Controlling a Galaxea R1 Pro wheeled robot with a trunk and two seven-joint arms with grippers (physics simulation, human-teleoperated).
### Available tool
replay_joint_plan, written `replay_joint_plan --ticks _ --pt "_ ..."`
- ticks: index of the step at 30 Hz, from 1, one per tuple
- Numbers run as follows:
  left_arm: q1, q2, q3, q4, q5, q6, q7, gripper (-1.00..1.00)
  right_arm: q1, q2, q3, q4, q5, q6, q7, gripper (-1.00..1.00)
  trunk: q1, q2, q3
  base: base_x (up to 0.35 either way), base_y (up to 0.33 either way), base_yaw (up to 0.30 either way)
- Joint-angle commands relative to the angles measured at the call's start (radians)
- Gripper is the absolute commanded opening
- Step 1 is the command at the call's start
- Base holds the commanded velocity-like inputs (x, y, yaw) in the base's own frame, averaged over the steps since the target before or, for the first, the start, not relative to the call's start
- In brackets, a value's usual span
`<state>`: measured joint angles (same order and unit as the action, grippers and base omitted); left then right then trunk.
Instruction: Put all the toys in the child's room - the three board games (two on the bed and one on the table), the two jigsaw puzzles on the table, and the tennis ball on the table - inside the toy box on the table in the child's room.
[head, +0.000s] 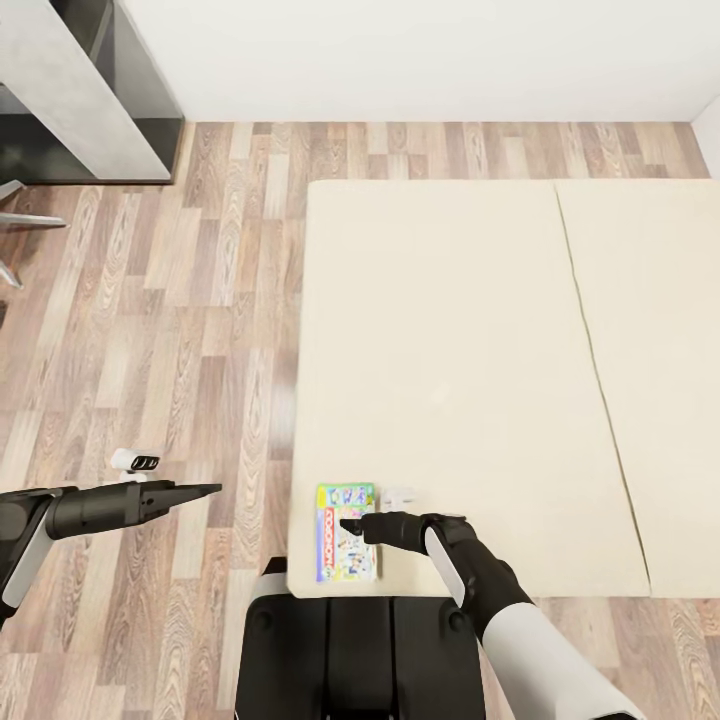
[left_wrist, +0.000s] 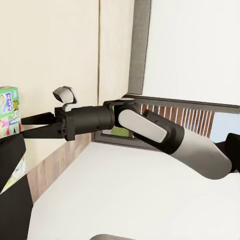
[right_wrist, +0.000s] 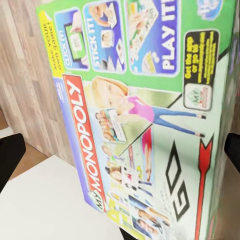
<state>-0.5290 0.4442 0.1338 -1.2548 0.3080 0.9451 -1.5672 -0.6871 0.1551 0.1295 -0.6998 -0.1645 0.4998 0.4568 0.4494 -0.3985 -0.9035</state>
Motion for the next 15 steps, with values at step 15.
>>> replay_joint_plan --ticks 15 --pt "0.000 0.000 0.000 0.000 0.000 0.011 -0.004 1.00 0.000 0.001 0.001 -0.001 -0.017 0.011 -0.001 1.00 0.001 -0.002 -0.001 0.000 0.024 0.000"
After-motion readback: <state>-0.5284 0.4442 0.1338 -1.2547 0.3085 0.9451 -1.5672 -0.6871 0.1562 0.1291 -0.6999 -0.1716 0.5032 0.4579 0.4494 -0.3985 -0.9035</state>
